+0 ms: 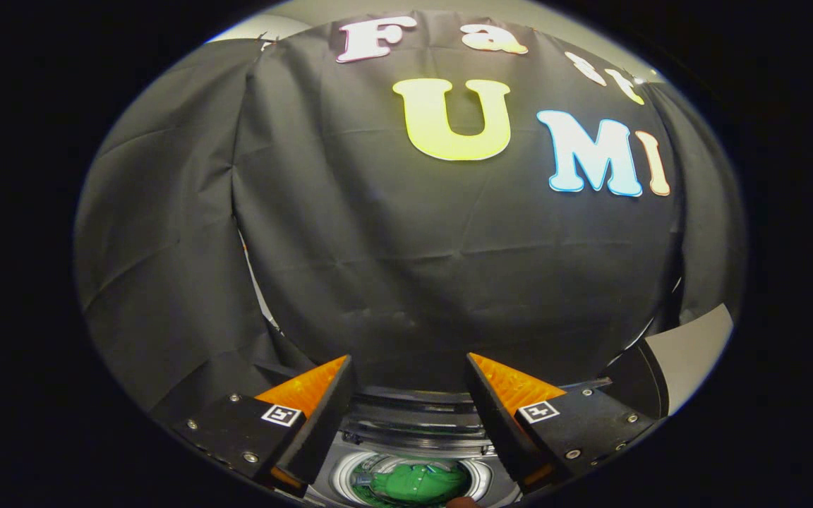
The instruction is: Put the clothes into the washing machine and then close the washing machine lid.
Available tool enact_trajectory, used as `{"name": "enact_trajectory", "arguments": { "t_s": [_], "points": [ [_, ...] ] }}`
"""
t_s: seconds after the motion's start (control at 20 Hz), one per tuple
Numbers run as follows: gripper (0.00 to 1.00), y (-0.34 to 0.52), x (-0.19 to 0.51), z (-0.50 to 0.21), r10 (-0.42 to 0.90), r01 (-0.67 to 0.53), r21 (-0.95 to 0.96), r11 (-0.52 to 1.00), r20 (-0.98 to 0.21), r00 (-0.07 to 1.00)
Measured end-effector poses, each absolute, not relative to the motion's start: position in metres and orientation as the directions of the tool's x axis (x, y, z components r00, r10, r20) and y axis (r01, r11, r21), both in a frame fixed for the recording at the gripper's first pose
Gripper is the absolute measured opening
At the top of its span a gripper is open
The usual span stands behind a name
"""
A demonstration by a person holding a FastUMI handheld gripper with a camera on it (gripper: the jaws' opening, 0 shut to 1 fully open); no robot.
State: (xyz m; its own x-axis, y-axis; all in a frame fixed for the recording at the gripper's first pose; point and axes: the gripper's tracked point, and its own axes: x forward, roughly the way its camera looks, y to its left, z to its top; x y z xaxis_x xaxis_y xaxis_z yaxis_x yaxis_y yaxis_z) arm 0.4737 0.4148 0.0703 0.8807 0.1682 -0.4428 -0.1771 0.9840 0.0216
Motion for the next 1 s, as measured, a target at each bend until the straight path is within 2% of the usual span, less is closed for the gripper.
{"name": "enact_trajectory", "arguments": {
  "t_s": [0.3, 0.5, 0.8, 1.0],
  "points": [
    [0.96, 0.410, 0.499, 0.046, 0.080, -0.097, -0.001, 0.995, -0.562, 0.823],
    [0.96, 0.411, 0.505, 0.026, 0.045, -0.086, -0.033, 0.996, -0.641, 0.766],
    [0.97, 0.411, 0.504, 0.023, 0.073, -0.088, 0.006, 0.996, -0.614, 0.786],
    [0.97, 0.411, 0.493, 0.031, 0.090, -0.102, 0.009, 0.995, -0.546, 0.833]
  ]
}}
